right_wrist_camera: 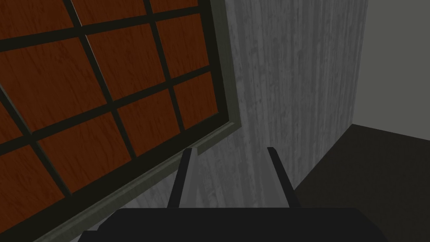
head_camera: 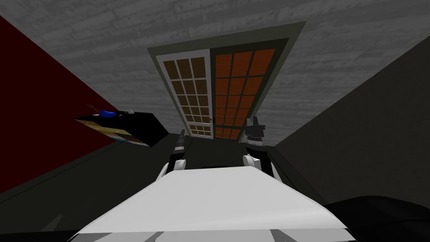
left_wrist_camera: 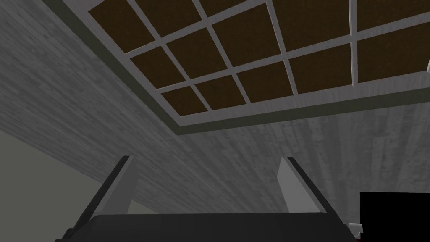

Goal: Pull the door open

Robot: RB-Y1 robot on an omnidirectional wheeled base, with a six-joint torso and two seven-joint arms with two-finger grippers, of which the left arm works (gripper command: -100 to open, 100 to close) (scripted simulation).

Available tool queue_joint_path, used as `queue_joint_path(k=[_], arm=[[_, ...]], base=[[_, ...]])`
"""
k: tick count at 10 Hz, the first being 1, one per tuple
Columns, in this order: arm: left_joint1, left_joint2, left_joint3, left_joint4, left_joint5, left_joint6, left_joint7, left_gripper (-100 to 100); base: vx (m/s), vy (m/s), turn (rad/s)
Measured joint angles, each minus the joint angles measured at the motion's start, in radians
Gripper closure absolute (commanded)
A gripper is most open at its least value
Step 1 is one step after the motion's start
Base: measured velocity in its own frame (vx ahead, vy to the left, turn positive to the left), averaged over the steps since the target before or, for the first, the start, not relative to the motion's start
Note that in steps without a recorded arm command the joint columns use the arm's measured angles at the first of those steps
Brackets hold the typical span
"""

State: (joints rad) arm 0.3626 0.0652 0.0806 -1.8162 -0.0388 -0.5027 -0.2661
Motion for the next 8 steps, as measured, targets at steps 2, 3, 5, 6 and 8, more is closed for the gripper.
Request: queue_joint_path(k=[2, 3, 5, 6, 8], arm=[[-0.011, 0.003, -0.002, 0.049, -0.013, -0.019, -0.047, -100], [-0.020, 0.004, -0.003, 0.072, -0.020, -0.025, -0.073, -100], [-0.045, 0.009, 0.000, 0.131, -0.033, -0.041, -0.122, -100], [-0.052, 0.012, 0.000, 0.154, -0.039, -0.048, -0.146, -100], [-0.071, 0.019, 0.002, 0.205, -0.051, -0.060, -0.193, -100]], base=[[0.101, -0.025, -0.008], [0.096, -0.035, -0.008], [0.095, -0.032, -0.009], [0.097, -0.035, -0.008], [0.107, -0.044, -0.009]])
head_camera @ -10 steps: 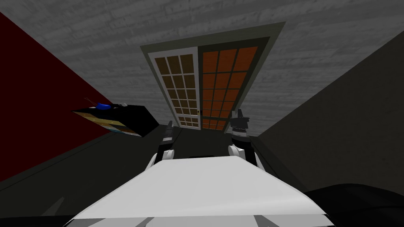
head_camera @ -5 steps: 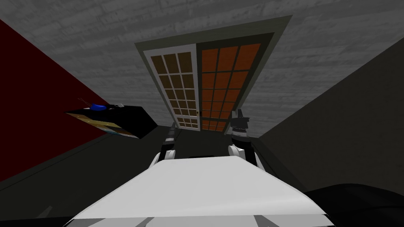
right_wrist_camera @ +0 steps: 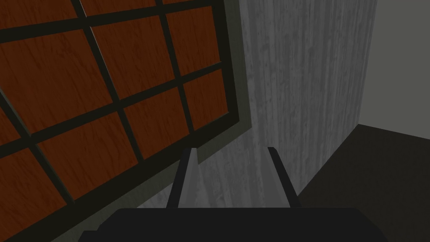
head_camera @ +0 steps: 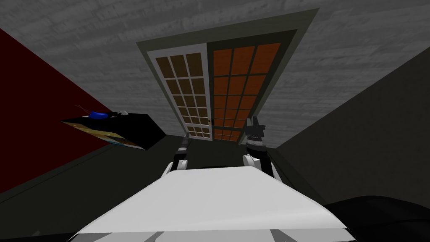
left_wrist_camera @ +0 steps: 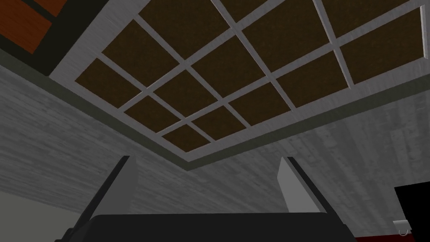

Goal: Pull the door open

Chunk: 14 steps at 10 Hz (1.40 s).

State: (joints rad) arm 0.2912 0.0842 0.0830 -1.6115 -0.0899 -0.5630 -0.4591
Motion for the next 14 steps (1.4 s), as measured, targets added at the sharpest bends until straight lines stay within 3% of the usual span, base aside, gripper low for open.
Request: queue_joint_path(k=[2, 14], arm=[[-0.026, 0.007, 0.005, 0.071, -0.011, -0.026, -0.049, -100], [-0.155, 0.012, 0.010, 0.407, -0.093, -0.125, -0.359, -100]], base=[[0.095, -0.031, -0.008], [0.101, -0.028, -0.009]])
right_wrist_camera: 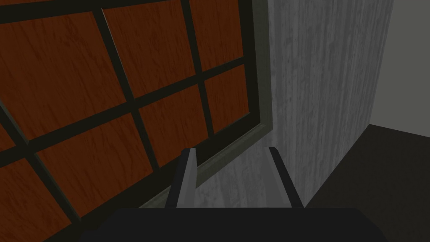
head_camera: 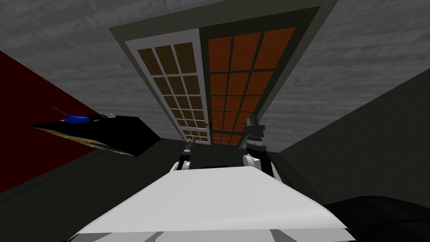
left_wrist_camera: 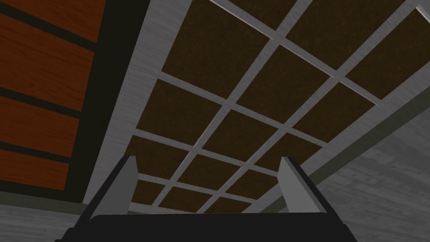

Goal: Pull the door open

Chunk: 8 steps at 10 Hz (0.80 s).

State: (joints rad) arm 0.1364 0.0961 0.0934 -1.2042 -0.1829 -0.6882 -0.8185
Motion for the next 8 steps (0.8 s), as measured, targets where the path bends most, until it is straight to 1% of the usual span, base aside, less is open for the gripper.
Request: queue_joint_path(k=[2, 4, 6, 8], arm=[[-0.023, 0.001, 0.002, 0.063, -0.012, -0.020, -0.049, -100], [-0.034, -0.001, 0.000, 0.097, -0.026, -0.026, -0.094, -100], [-0.055, 0.000, 0.004, 0.147, -0.031, -0.045, -0.124, -100], [-0.069, 0.000, 0.004, 0.185, -0.043, -0.056, -0.163, -100]], base=[[0.091, -0.024, -0.010], [0.083, -0.024, -0.004], [0.067, -0.011, -0.008], [0.109, -0.016, -0.007]])
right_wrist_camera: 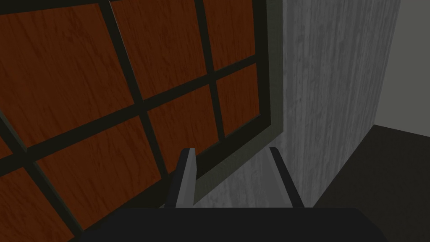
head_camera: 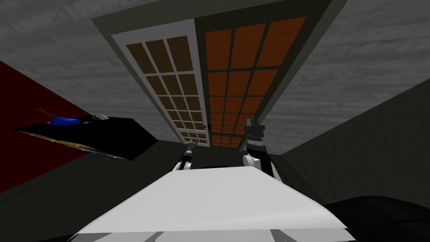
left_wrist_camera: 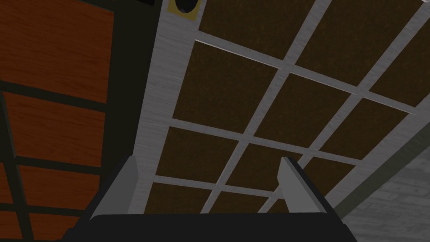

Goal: Pull the door open

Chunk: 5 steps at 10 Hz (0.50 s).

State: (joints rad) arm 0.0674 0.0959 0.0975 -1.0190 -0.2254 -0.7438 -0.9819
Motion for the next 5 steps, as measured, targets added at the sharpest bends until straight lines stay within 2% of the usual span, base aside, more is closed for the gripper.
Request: queue_joint_path(k=[4, 5], arm=[[-0.042, -0.001, 0.003, 0.100, -0.021, -0.029, -0.084, -100], [-0.043, -0.004, 0.002, 0.110, -0.027, -0.033, -0.103, -100]], base=[[0.094, -0.022, -0.008], [0.107, -0.015, -0.008]])
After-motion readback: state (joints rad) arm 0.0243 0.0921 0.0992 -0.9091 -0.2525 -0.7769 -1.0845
